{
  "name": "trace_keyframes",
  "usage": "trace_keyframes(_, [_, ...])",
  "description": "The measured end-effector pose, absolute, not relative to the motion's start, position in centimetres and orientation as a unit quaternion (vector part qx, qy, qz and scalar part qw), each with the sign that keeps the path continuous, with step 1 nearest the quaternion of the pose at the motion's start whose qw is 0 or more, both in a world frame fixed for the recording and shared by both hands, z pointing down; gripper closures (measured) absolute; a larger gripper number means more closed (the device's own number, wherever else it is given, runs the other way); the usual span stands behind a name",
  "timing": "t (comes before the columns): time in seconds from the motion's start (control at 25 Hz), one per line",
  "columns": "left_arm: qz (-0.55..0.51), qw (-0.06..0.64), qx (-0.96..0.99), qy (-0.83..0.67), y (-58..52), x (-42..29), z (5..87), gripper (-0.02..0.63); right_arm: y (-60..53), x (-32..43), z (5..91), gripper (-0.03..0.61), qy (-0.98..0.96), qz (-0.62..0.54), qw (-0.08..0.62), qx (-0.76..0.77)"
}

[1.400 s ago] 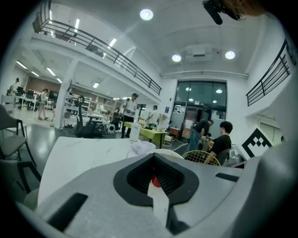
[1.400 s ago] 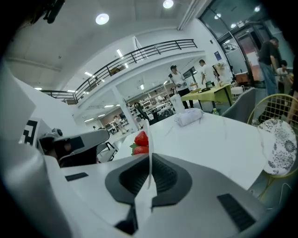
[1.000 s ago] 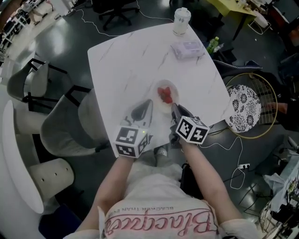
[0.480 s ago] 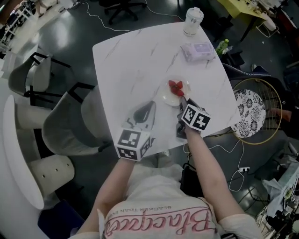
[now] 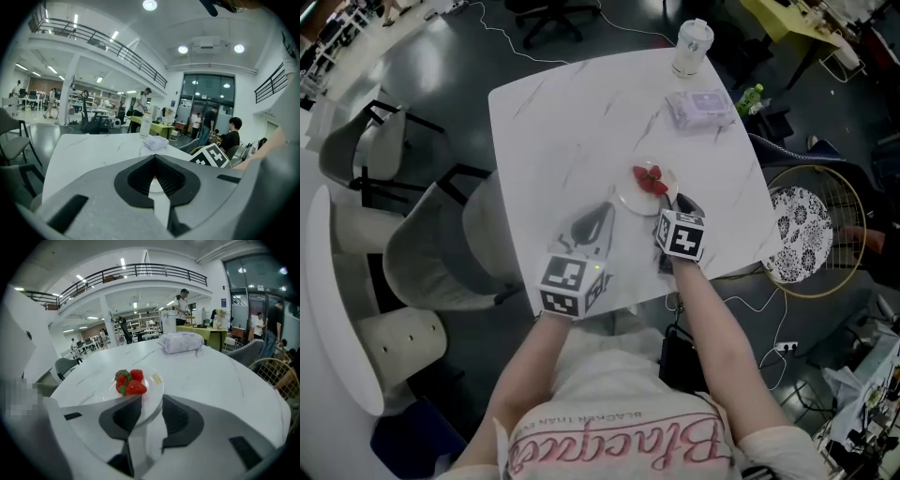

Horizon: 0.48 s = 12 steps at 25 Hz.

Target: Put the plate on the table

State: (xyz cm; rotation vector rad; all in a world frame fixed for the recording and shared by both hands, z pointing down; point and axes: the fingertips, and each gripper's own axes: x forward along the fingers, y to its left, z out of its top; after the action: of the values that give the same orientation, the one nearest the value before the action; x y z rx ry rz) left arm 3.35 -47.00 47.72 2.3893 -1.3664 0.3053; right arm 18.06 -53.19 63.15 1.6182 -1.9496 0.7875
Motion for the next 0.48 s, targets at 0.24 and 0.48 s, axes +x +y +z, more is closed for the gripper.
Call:
trace_keyframes(0.24, [0.116, 0.185, 0.849, -0.48, -47.5, 4.4, 48.4, 0.612, -52.4, 18.8, 60.5, 0.496, -0.731, 0.264, 0.21, 0.594])
trace_keyframes(0.48, [0.109, 0.182, 0.854, -0.476, -47.7, 5.5, 48.0, 0.612, -50.3, 19.2, 55.6, 0.534, -0.765, 0.222, 0.175, 0.578])
